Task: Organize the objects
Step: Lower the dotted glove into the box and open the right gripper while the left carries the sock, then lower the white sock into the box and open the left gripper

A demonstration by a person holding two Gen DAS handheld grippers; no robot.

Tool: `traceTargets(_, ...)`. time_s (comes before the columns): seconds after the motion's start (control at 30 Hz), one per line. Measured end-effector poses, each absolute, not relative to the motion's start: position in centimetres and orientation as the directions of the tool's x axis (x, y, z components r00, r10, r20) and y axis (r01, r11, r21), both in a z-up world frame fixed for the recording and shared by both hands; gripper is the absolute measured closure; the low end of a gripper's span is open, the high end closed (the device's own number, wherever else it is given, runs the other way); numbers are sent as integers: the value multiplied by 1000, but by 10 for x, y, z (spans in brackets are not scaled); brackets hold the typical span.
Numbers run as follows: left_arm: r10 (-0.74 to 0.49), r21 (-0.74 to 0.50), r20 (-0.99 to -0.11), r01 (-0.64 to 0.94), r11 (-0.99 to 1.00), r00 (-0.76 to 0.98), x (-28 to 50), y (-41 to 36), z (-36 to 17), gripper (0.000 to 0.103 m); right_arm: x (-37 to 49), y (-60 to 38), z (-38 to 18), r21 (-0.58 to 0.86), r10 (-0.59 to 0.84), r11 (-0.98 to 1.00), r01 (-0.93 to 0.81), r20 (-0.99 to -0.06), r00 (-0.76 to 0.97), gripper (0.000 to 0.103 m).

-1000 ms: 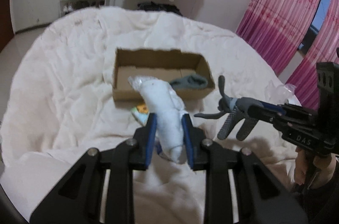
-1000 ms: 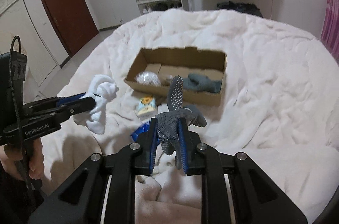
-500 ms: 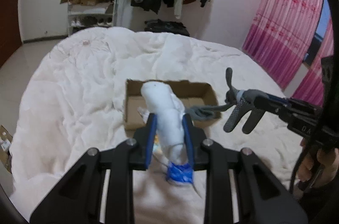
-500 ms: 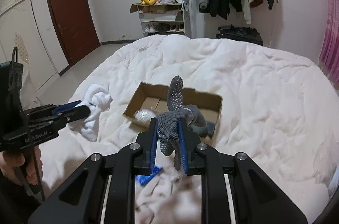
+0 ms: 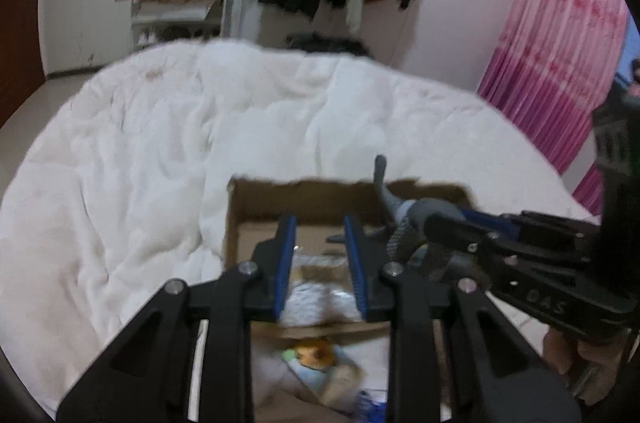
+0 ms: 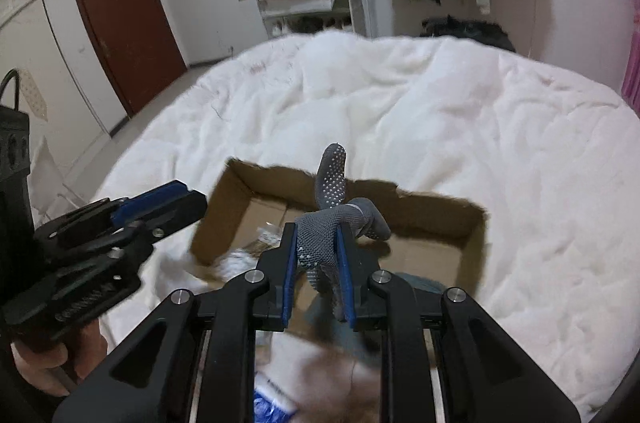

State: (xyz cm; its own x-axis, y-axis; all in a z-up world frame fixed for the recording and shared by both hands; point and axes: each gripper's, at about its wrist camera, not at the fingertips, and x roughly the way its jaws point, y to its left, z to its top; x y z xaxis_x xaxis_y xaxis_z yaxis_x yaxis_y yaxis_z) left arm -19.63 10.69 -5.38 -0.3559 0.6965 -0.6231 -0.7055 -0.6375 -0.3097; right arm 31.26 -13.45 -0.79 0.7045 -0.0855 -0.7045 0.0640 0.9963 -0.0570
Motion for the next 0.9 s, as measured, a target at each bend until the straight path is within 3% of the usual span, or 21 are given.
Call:
traceTargets(0.07, 669, -329, -671, -679, -656, -321, -210, 108, -72, 76, 321, -138, -21, -55, -90, 996, 73, -722, 686, 81)
traceTargets(0.13, 682, -355, -664, -673, -649, -307, -213, 102, -77, 76, 323, -140, -30, -58, -94, 995, 76, -730, 677, 78)
traceTargets(0.2, 688, -350, -654, -681, -643, -314, -212, 97, -75, 74, 324, -142, -37, -69, -106, 994, 82, -737, 668, 59)
traceTargets(0.3, 704, -367, -639, -683, -632, -308, -210, 87, -72, 70, 321, -146, -43, -67, -114, 993, 97, -742, 661, 46)
traceTargets(0.47, 662, -366, -697, -658, -658, -275, -209, 50, -86, 64, 306, -146, -38, -64, -120, 992, 107, -730, 672, 41)
traceTargets(0.5, 642, -353, -713, -647, -676, -282, -208, 43, -89, 56, 301, -146, -34, -63, -121, 992, 109, -724, 679, 40)
traceTargets(0.53, 620, -341, -731, -634, -694, -286, -209, 36, -96, 40, 297, -145, -30, -65, -125, 991, 113, -718, 685, 40)
traceTargets(0.6, 615, -357, -739, -615, -703, -274, -207, 26, -102, 24, 288, -144, -22, -69, -132, 991, 118, -706, 696, 40)
traceTargets(0.9, 492, -382, -856, -447, -809, -160, -250, -19, -156, 23, 235, -150, -4, -26, -102, 993, 114, -675, 730, 39)
